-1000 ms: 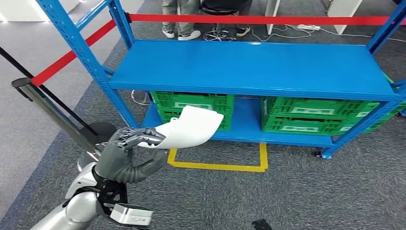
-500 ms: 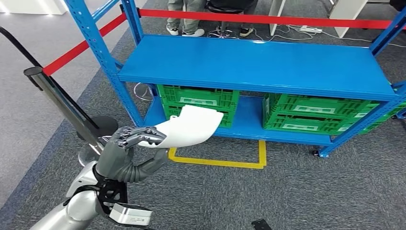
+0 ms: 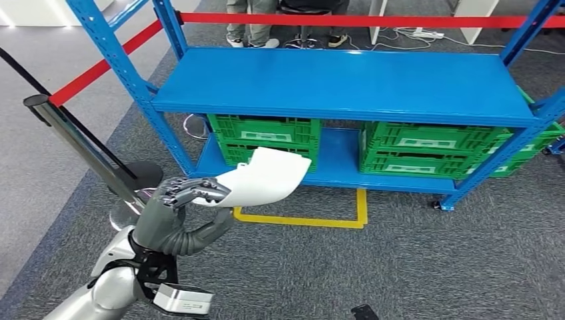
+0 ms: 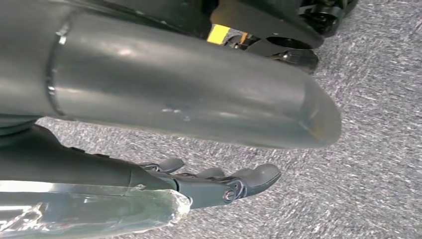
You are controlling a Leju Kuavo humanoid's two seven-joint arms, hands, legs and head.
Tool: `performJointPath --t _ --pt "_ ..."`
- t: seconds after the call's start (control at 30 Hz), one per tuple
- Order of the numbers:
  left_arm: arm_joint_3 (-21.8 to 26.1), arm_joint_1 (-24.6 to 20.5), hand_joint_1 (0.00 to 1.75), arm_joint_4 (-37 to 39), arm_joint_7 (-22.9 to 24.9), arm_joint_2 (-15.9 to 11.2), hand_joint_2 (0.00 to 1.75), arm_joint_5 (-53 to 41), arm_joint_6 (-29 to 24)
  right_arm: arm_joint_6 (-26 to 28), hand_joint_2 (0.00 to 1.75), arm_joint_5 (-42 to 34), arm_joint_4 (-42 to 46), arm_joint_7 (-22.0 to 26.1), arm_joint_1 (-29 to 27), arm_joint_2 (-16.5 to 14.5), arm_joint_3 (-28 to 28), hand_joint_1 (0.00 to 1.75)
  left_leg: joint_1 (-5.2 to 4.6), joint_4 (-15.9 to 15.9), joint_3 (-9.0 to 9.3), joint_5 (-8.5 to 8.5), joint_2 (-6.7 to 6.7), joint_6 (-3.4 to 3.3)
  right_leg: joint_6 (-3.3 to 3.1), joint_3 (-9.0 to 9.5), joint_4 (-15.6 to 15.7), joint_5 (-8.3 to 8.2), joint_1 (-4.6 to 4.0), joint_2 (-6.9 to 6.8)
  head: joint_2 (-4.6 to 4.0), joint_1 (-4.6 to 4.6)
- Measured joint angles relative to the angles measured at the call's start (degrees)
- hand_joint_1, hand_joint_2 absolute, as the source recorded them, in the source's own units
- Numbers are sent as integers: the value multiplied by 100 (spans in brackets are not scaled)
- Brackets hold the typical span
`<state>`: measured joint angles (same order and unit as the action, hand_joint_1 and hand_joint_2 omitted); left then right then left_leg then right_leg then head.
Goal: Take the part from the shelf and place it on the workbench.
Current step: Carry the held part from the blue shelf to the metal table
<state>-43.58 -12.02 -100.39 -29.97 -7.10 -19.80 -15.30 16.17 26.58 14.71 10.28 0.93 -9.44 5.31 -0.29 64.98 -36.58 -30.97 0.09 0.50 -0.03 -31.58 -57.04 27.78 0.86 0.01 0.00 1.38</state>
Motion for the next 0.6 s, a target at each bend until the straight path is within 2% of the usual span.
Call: performJointPath --t 0.03,0.07,0.1,0.13,0.2,0.23,0.27,0.3,0.4,0.47,0.53,0.57,0.6 --pt "0 5 175 0 0 -2 175 1 0 0 0 0 0 0 0 0 0 0 8 388 -150 -192 0 14 -20 -25 -1 -14 -7 -3 0 -2" --pt "0 10 175 0 0 -4 175 1 0 0 0 0 0 0 -4 1 1 0 14 687 -258 -307 0 21 -31 -49 -2 -29 -14 -6 0 -2" --pt "0 13 175 0 0 -6 175 1 0 0 0 0 0 -1 -8 1 1 0 18 809 -284 -315 0 19 -37 -69 -3 -42 -20 -8 0 -1" --pt "0 15 175 0 0 -8 175 1 0 0 0 0 0 -1 -10 1 2 0 19 706 -200 -214 0 8 -36 -82 -4 -55 -25 -7 0 -1" --pt "0 9 175 -1 0 -9 175 -1 0 0 0 0 0 -1 -8 0 2 0 16 29 196 137 0 -38 -20 -92 -6 -74 -31 0 0 -2" --pt "0 3 175 -1 7 -8 175 8 3 -1 0 -3 0 0 -4 0 2 0 9 -330 393 267 -1 -63 -3 -102 -15 -84 -42 5 0 -2" --pt "3 -1 175 -1 44 -6 175 55 26 -7 0 -24 0 8 -2 -1 5 0 2 -591 522 328 -1 -85 21 -125 -24 -97 -52 9 0 0" --pt "15 6 175 -1 110 -3 175 136 66 -20 0 -56 0 22 -2 -1 13 0 -5 -730 575 334 -1 -101 51 -153 -32 -114 -60 9 0 3" --pt "109 64 175 0 306 5 175 402 213 -71 0 -164 0 94 -30 -1 52 0 6 -819 552 358 13 -161 145 -235 -65 -120 -62 7 0 8" --pt "168 76 175 1 313 19 175 430 254 -83 0 -192 0 138 -51 -1 71 0 28 -862 539 409 42 -223 200 -405 -404 116 -54 6 0 26" --pt "210 92 175 5 306 36 175 424 281 -85 0 -202 0 168 -62 -1 79 0 19 -862 505 432 81 -261 248 -726 -1131 501 -38 5 0 41" --pt "228 105 175 10 306 42 175 422 293 -85 0 -204 0 176 -69 -1 83 0 11 -860 489 440 102 -269 264 -863 -1458 628 -32 5 0 40" --pt "242 117 175 14 306 46 175 419 301 -85 0 -205 0 182 -79 -1 87 0 4 -858 477 447 123 -274 274 -919 -1625 659 -30 4 0 39"
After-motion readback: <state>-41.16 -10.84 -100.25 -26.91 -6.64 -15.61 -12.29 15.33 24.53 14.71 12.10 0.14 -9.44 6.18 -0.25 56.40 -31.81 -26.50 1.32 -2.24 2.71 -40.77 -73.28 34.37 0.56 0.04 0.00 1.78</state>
